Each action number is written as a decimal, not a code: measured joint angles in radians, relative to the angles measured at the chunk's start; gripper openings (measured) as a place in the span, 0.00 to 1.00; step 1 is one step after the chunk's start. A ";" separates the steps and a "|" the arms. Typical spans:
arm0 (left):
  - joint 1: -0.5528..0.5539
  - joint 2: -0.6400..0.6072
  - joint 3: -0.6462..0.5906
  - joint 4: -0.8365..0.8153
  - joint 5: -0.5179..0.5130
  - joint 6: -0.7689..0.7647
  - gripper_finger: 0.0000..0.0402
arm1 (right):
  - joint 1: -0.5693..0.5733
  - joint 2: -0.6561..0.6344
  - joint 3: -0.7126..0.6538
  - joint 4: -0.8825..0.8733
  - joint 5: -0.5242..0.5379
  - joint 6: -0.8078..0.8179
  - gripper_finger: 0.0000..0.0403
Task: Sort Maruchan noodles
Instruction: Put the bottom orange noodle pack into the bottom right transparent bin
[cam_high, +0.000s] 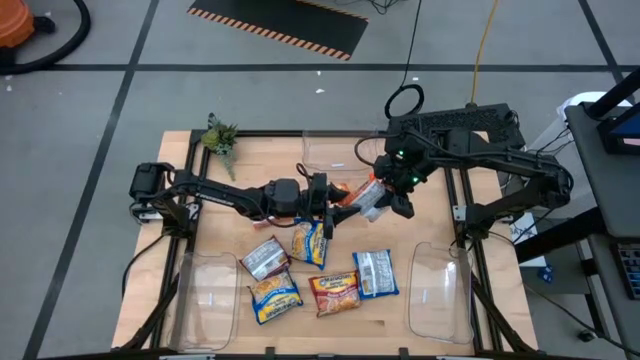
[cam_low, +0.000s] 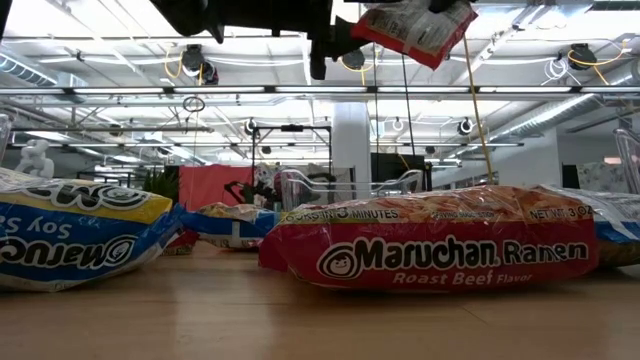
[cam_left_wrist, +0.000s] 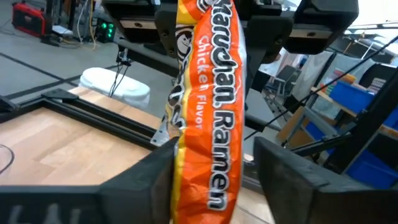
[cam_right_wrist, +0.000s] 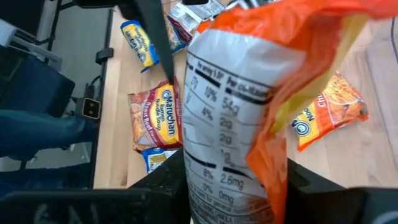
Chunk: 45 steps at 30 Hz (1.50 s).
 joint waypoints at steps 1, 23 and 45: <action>-0.002 0.000 0.000 -0.001 0.000 -0.004 0.57 | 0.000 0.000 0.000 0.001 0.001 0.000 0.29; 0.052 -0.211 0.001 -0.309 -0.080 -0.011 0.73 | 0.026 -0.113 0.000 -0.130 -0.032 0.175 0.29; -0.040 -0.226 0.001 -0.367 -0.069 -0.111 0.73 | 0.590 -0.194 0.000 -0.399 0.135 0.659 0.29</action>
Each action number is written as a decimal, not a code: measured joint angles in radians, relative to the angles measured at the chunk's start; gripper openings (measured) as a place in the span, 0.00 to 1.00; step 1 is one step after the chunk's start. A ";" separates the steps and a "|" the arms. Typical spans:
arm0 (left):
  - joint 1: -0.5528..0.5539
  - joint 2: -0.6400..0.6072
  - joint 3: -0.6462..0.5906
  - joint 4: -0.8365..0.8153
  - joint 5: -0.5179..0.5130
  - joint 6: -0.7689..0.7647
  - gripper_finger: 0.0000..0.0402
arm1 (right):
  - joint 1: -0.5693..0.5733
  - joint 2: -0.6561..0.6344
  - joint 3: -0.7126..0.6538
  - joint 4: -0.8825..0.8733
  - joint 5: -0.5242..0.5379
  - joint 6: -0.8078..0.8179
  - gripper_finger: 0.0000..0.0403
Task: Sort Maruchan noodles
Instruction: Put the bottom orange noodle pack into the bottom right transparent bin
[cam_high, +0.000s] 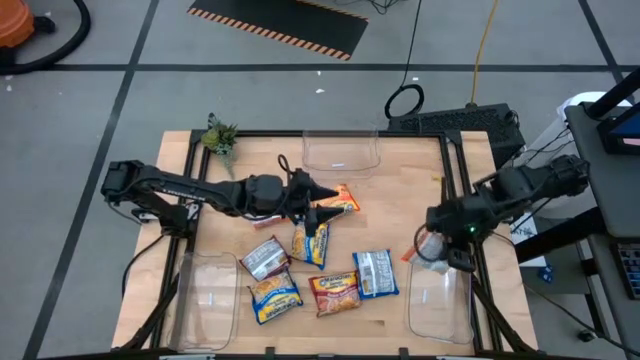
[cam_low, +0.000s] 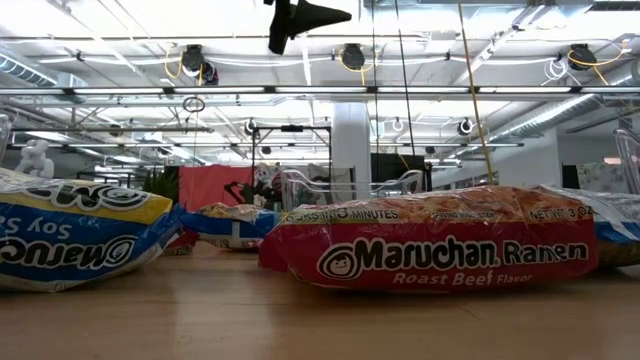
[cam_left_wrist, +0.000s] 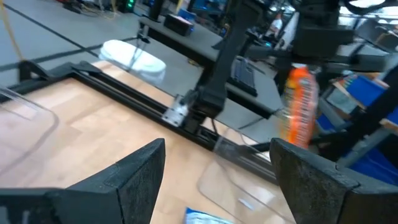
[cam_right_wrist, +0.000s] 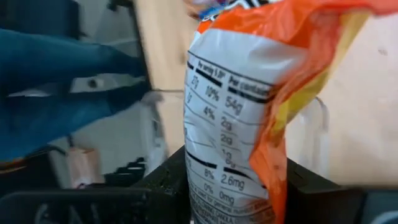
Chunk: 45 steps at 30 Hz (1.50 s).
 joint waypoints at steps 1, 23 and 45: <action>-0.007 0.000 0.000 0.000 0.005 0.000 0.73 | 0.018 0.002 -0.001 -0.020 0.020 0.021 0.29; -0.049 -0.137 -0.003 -0.112 0.151 0.035 0.73 | 0.216 0.071 -0.288 -0.055 0.018 0.185 0.29; -0.048 -0.200 -0.001 -0.247 0.020 0.018 0.73 | 0.215 0.071 -0.500 0.075 0.119 0.096 0.31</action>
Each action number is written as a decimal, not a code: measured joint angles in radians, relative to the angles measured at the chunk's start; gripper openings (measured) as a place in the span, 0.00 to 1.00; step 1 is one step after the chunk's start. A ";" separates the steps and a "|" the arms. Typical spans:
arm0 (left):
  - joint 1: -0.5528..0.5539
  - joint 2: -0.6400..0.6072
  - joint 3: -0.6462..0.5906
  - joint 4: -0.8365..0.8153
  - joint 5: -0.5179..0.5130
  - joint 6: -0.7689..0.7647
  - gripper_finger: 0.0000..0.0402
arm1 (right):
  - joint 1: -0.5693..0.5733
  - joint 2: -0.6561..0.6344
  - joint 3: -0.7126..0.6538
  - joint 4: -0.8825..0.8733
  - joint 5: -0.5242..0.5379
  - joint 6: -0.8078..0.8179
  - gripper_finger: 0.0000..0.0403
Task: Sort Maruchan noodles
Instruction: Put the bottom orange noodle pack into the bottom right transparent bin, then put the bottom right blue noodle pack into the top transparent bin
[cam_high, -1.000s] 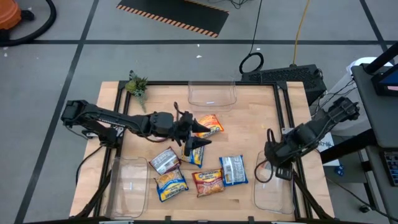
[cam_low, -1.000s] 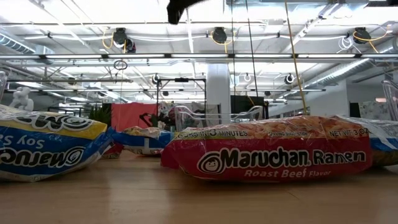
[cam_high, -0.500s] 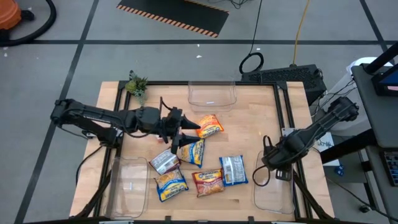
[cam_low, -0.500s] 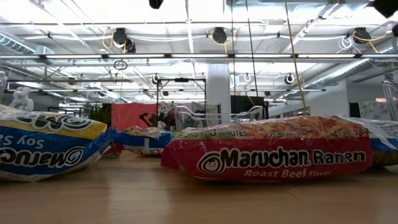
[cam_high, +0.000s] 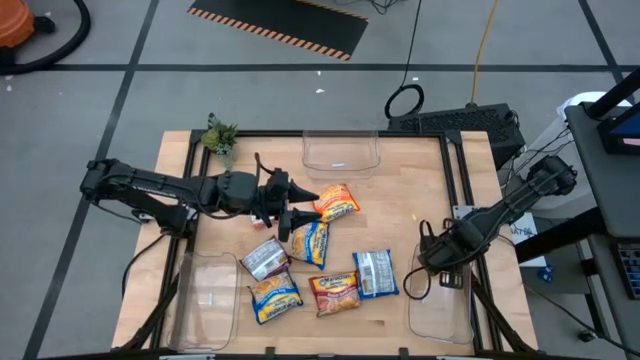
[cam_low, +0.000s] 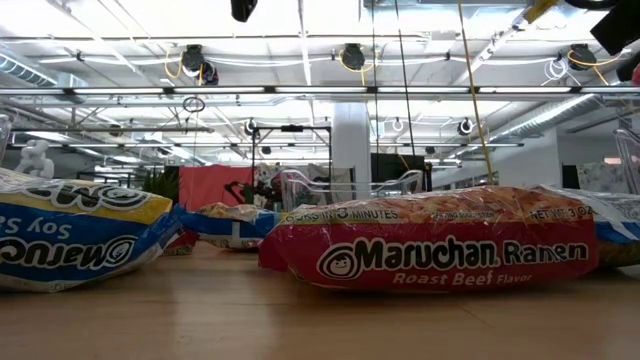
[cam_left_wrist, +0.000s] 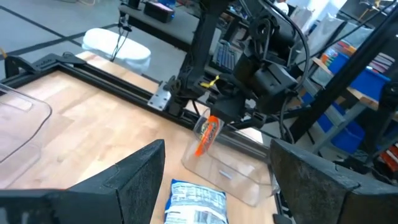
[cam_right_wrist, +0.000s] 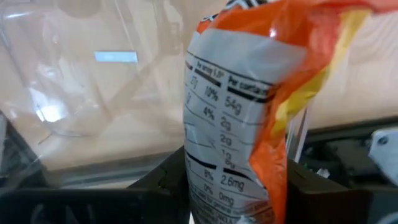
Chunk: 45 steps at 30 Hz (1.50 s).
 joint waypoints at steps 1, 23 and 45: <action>0.000 0.000 0.000 0.000 -0.004 0.000 0.73 | 0.000 0.000 0.000 0.000 0.006 -0.010 0.32; -0.081 0.000 0.000 -0.010 -0.083 -0.102 0.73 | 0.000 -0.062 0.099 -0.015 0.120 0.058 0.51; -0.133 -0.011 0.000 -0.313 -0.122 -0.350 0.73 | -0.080 -0.068 0.488 0.153 0.500 0.183 0.49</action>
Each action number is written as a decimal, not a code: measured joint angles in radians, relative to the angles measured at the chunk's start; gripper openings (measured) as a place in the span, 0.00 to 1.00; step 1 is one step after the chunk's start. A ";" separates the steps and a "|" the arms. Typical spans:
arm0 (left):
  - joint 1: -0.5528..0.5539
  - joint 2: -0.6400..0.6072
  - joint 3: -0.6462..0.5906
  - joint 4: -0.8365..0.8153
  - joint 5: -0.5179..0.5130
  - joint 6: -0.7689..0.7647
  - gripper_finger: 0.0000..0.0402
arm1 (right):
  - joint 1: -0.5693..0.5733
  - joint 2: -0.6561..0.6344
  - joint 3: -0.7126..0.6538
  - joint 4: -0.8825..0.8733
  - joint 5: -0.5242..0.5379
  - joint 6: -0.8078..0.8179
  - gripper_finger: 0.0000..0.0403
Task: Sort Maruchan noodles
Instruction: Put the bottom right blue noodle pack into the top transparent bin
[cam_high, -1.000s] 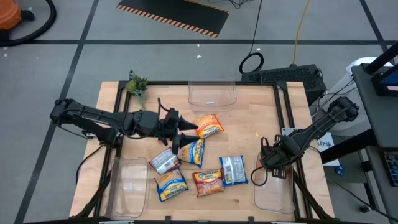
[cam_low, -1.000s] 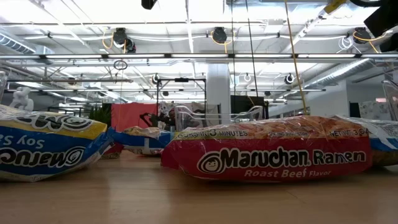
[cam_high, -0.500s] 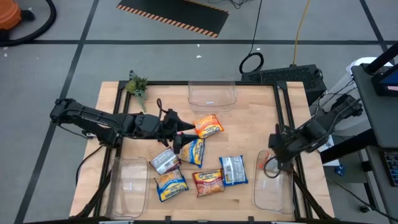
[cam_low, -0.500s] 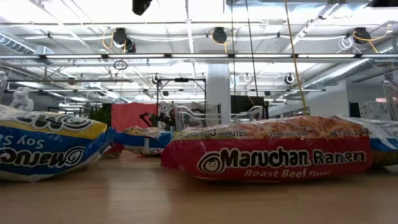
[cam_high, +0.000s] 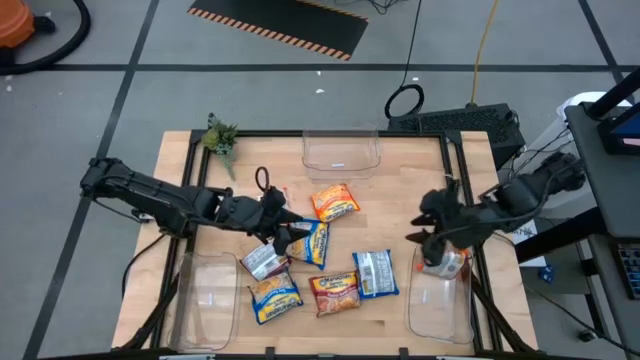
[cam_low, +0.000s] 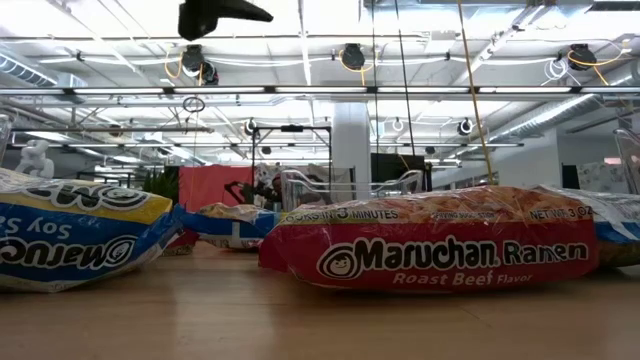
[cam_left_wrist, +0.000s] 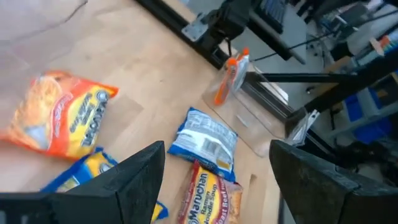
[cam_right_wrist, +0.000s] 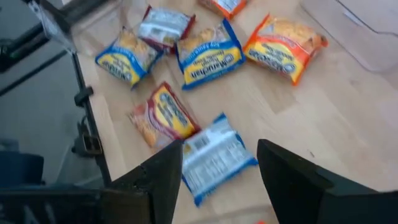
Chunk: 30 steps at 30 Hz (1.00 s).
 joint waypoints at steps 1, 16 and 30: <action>0.000 -0.005 0.000 -0.004 0.029 -0.018 0.73 | -0.014 0.016 0.000 0.025 -0.003 -0.012 0.49; 0.046 -0.012 0.000 -0.100 0.305 0.101 0.73 | -0.254 0.300 0.000 0.130 -0.527 -0.162 0.49; 0.051 0.017 -0.002 -0.271 0.326 0.214 0.73 | -0.327 0.533 -0.008 0.103 -0.716 -0.908 0.49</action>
